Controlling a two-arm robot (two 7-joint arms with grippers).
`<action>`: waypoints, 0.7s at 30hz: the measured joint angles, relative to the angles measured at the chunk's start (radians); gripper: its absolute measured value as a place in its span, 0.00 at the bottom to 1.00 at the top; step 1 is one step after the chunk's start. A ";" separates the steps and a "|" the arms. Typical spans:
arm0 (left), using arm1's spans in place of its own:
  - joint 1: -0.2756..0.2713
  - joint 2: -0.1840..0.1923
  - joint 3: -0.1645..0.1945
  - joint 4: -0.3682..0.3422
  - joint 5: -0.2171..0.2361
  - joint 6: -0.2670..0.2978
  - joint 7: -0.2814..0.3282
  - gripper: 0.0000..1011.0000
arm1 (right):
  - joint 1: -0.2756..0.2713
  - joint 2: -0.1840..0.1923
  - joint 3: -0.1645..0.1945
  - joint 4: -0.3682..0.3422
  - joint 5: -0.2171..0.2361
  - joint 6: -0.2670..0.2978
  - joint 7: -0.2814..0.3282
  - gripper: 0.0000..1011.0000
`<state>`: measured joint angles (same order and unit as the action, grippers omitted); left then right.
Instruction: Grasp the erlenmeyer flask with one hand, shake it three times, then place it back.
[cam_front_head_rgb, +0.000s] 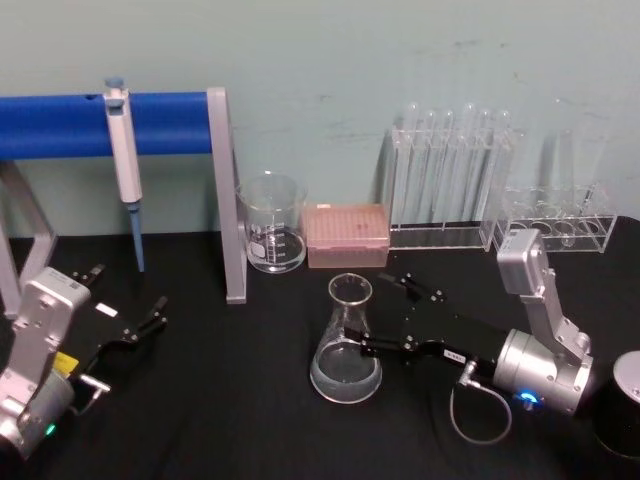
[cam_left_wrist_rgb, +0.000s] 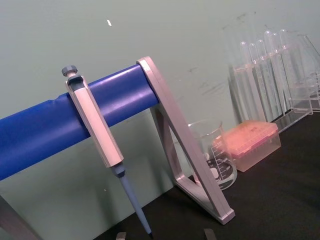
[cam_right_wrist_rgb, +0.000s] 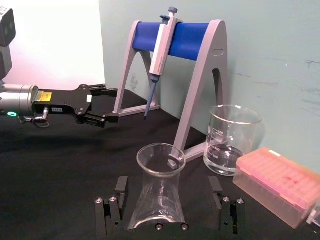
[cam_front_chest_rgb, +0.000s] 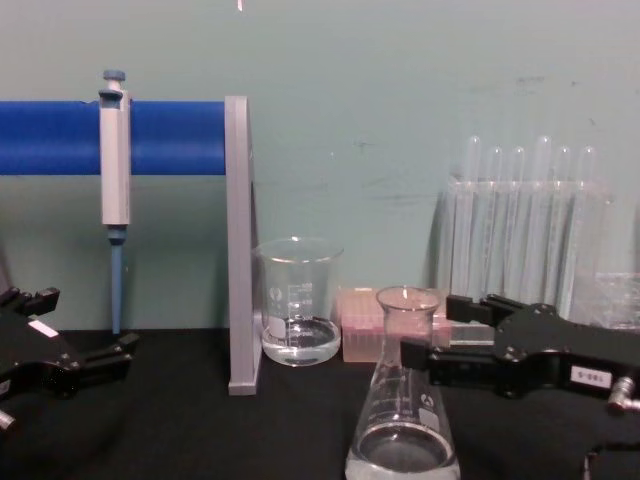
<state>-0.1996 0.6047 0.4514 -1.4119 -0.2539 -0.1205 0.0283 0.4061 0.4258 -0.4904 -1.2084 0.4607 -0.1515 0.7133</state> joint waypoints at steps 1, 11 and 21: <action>0.000 0.000 0.000 0.000 0.000 0.000 0.000 0.99 | 0.005 -0.003 -0.002 0.006 0.000 -0.001 0.003 0.99; 0.000 0.000 0.000 0.000 0.000 0.000 0.000 0.99 | 0.054 -0.031 -0.021 0.072 -0.001 -0.014 0.033 0.99; 0.000 0.000 0.000 0.000 0.000 0.000 0.000 0.99 | 0.082 -0.049 -0.035 0.114 -0.002 -0.020 0.046 0.99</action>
<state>-0.1995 0.6047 0.4514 -1.4120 -0.2539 -0.1205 0.0283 0.4882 0.3767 -0.5250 -1.0943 0.4584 -0.1720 0.7593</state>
